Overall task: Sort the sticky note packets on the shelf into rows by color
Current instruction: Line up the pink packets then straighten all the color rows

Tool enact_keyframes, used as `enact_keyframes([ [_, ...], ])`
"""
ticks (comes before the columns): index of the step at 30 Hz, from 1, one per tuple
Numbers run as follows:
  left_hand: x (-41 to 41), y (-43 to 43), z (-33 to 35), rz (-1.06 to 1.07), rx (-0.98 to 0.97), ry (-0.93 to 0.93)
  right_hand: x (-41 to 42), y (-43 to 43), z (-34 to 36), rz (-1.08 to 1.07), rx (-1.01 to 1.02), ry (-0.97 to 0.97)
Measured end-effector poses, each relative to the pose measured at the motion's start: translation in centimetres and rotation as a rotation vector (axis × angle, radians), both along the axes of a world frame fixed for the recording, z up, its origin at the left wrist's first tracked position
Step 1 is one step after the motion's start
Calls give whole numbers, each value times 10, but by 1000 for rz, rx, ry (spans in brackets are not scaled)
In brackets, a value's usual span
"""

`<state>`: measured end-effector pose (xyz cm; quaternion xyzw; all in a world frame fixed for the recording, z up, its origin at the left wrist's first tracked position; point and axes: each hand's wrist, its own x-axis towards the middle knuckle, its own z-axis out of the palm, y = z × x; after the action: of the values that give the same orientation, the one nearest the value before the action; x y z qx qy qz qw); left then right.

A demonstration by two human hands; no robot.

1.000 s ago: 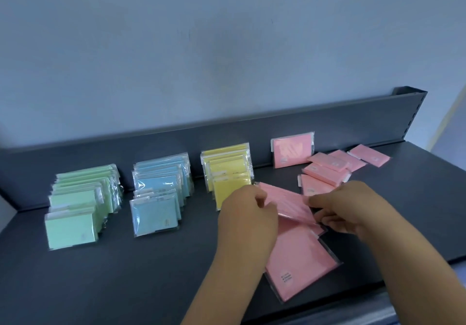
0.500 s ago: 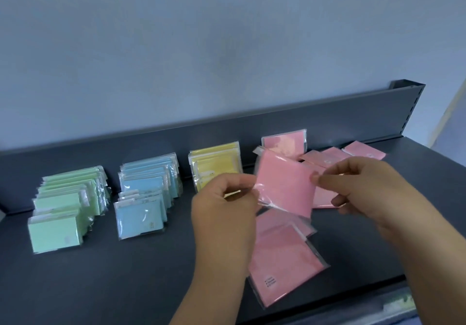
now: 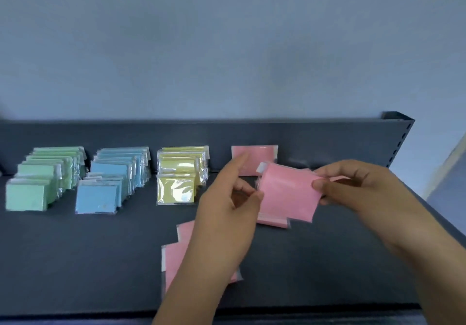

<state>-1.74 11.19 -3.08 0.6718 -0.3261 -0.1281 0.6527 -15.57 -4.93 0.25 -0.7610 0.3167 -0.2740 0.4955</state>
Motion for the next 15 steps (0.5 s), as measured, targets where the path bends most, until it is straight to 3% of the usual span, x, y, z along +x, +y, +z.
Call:
enact_keyframes([
  [4, -2, -9, -3, -1, 166, -257, -4, -11, 4, 61, -74, 79],
  [10, 19, -24, 8, 20, 175, -331, 14, -32, 11, 42, -112, -3],
  [15, 60, -44, 20, 55, 161, -252, 45, -51, 25, 11, -152, -73],
])
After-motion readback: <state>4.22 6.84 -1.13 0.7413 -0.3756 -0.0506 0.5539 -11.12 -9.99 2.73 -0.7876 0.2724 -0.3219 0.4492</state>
